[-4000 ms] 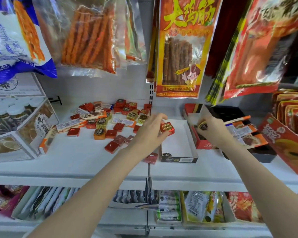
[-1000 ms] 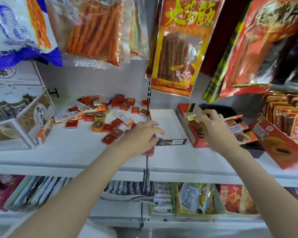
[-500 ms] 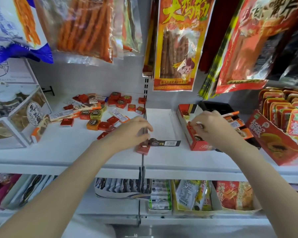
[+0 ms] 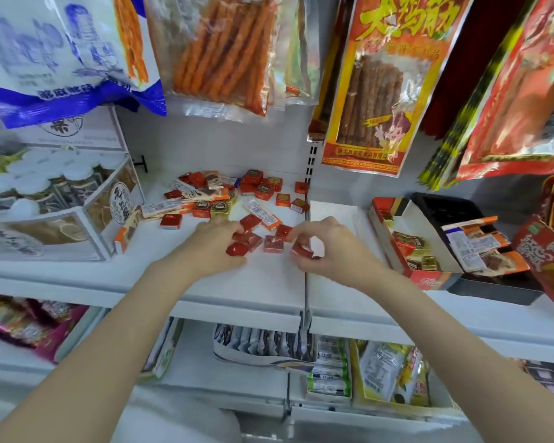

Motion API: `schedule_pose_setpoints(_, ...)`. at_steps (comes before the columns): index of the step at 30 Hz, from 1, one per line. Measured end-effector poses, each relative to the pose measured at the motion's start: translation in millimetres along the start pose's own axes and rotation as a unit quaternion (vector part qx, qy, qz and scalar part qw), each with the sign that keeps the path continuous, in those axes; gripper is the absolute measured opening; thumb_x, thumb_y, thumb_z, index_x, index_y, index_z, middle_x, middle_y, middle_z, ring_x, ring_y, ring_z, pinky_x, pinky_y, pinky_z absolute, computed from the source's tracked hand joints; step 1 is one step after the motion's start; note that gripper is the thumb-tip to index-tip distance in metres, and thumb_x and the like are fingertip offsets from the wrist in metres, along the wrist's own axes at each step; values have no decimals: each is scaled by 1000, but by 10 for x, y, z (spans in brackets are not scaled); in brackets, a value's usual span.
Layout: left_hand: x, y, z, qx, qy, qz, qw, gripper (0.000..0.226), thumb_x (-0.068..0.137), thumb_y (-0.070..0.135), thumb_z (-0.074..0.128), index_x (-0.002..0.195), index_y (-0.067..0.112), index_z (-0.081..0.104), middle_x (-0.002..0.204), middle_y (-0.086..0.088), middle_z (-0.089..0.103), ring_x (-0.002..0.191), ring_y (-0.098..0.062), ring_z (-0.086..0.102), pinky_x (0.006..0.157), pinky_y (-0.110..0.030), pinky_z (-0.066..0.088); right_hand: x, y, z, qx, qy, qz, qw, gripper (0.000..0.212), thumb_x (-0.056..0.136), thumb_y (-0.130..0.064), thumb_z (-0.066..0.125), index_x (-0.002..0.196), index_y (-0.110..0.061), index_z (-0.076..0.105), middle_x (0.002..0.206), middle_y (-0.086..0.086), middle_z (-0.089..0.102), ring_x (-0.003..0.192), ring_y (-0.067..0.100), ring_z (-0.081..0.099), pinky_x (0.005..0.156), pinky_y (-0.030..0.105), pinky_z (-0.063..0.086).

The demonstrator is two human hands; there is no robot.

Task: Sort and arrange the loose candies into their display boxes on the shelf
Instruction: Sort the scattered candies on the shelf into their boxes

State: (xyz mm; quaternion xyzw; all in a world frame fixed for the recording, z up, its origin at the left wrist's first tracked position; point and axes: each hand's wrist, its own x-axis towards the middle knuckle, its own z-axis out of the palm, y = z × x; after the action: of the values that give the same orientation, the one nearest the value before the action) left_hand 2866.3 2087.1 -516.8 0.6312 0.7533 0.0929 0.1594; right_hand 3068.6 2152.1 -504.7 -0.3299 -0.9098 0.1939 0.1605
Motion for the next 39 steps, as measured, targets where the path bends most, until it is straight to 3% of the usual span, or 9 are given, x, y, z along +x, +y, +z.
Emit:
schedule_pose_setpoints(3, -44, -61, 2, -16, -1, -12, 1000, 62, 82, 32, 66, 136, 21, 38, 133, -10, 36, 123, -28, 39, 105, -37, 35, 190, -15, -3, -6, 30, 5, 1000, 31, 82, -14, 61, 112, -18, 60, 98, 4, 56, 87, 17, 50, 82, 27, 44)
schedule_pose_setpoints(6, -59, -75, 43, -30, -6, 11, 999, 63, 82, 30, 65, 137, 25, 36, 130, -10, 38, 123, -27, 40, 104, -37, 36, 363, 0, 165, -101, -14, -21, 995, 44, 85, -11, 56, 128, -21, 51, 120, 8, 49, 106, 27, 51, 93, 35, 42)
schedule_pose_setpoints(8, -49, -77, 73, -34, 2, 21, 999, 69, 83, 32, 63, 142, 30, 27, 131, -11, 36, 126, -28, 37, 106, -38, 35, 431, 8, 304, -186, -54, -29, 981, 52, 88, -12, 50, 137, -26, 39, 136, 11, 39, 118, 33, 42, 98, 38, 36)
schedule_pose_setpoints(11, -39, -47, 136, -5, 12, 20, 1000, 67, 87, 38, 56, 143, 35, 20, 129, -8, 34, 125, -26, 30, 103, -37, 34, 460, -16, 400, -244, -87, -20, 966, 51, 93, -12, 39, 140, -30, 32, 137, 12, 36, 114, 33, 33, 100, 40, 31)
schedule_pose_setpoints(17, 37, -72, 113, -31, 53, 55, 997, 35, 89, 23, 55, 123, 24, 48, 117, -5, 48, 111, -24, 45, 86, -29, 39, 475, -42, 276, -171, -179, 8, 969, 42, 86, -24, 54, 128, -24, 48, 127, 5, 44, 115, 30, 30, 99, 40, 36)
schedule_pose_setpoints(22, 45, -84, 85, -36, 55, 49, 997, 29, 85, 26, 60, 112, 22, 50, 114, -2, 51, 107, -21, 47, 83, -30, 41, 463, -83, 267, -150, -159, 5, 976, 38, 79, -20, 64, 117, -23, 59, 112, 5, 51, 105, 32, 40, 92, 41, 41)
schedule_pose_setpoints(28, 40, -17, 143, -21, 119, 43, 992, 22, 85, 28, 61, 102, 17, 52, 109, -2, 56, 101, -21, 49, 78, -31, 43, 406, -124, 192, -120, -92, -26, 988, 20, 74, -16, 67, 93, -10, 68, 101, 9, 54, 88, 26, 54, 80, 34, 47)
schedule_pose_setpoints(34, 23, -51, 96, -69, 119, 36, 990, 23, 85, 38, 61, 95, 18, 55, 108, 1, 62, 95, -17, 55, 76, -27, 44, 333, -3, -321, -47, 47, 18, 998, 35, 73, -14, 74, 107, -12, 66, 114, 6, 58, 96, 21, 57, 87, 34, 51)
schedule_pose_setpoints(39, 12, 16, 52, -64, 137, 57, 987, 17, 86, 24, 62, 101, 21, 53, 115, 1, 60, 103, -17, 55, 83, -28, 47, 151, 403, -288, -143, -32, 108, 983, 38, 79, -19, 68, 116, -18, 60, 123, 3, 57, 103, 20, 56, 91, 32, 49)
